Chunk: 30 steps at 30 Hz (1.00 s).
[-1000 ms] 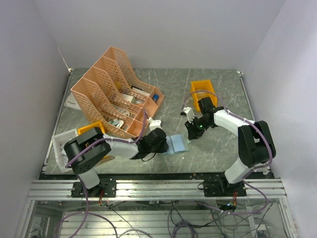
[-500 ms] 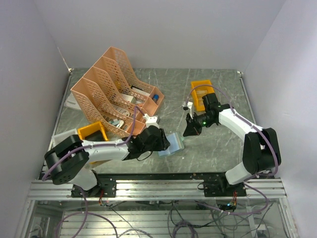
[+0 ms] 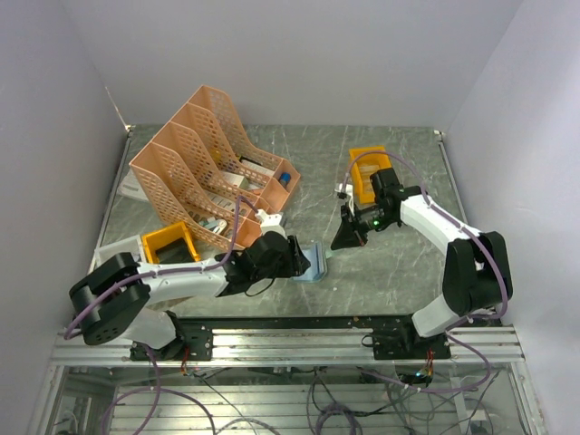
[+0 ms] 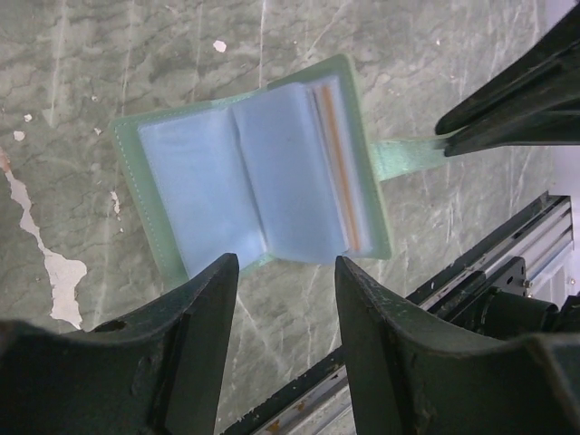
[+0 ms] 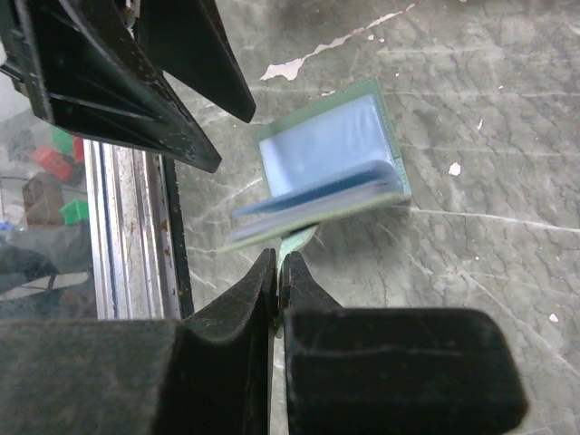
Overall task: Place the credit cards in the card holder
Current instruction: Open the card holder at the center of the board.
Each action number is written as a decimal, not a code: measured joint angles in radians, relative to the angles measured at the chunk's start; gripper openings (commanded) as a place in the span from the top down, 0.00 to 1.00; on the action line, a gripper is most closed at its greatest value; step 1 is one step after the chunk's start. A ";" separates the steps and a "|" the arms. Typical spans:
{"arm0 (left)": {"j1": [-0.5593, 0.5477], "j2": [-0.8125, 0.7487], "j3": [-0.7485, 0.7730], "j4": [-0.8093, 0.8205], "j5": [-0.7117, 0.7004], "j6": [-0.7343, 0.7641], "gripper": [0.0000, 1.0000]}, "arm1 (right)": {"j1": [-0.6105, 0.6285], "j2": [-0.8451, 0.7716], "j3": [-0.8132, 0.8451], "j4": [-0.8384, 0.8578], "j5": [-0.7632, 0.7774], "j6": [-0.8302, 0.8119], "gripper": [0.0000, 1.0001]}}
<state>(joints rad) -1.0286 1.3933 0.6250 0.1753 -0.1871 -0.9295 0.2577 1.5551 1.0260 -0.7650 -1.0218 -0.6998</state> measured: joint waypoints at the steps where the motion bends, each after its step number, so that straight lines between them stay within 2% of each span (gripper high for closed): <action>1: 0.000 -0.008 -0.001 0.001 0.000 0.000 0.42 | -0.001 0.005 0.000 0.000 0.000 0.000 1.00; 6: 0.000 -0.010 -0.006 0.031 0.005 0.002 0.46 | -0.002 0.010 0.000 0.005 0.000 0.005 1.00; 8: 0.000 0.003 -0.005 0.053 0.014 0.005 0.50 | -0.002 0.011 0.000 0.005 0.001 0.008 1.00; 11: 0.000 0.048 0.014 0.060 0.023 0.014 0.62 | -0.002 0.014 0.000 0.018 0.020 0.023 1.00; 15: 0.003 0.138 0.069 0.053 0.024 0.027 0.61 | -0.002 0.026 -0.003 0.060 0.109 0.074 1.00; 20: 0.007 0.143 0.072 0.026 0.022 0.036 0.56 | -0.003 0.097 -0.040 0.114 0.325 0.132 0.99; 25: 0.007 0.072 0.074 -0.066 -0.013 0.045 0.52 | -0.003 0.129 -0.067 0.140 0.495 0.172 0.67; 30: 0.007 0.068 0.098 -0.128 -0.018 0.046 0.50 | -0.009 0.098 -0.072 0.171 0.579 0.190 0.48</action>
<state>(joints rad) -1.0218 1.4609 0.7231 0.0475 -0.2047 -0.8837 0.2489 1.6531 0.9543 -0.5938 -0.4431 -0.5095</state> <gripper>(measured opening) 0.491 0.444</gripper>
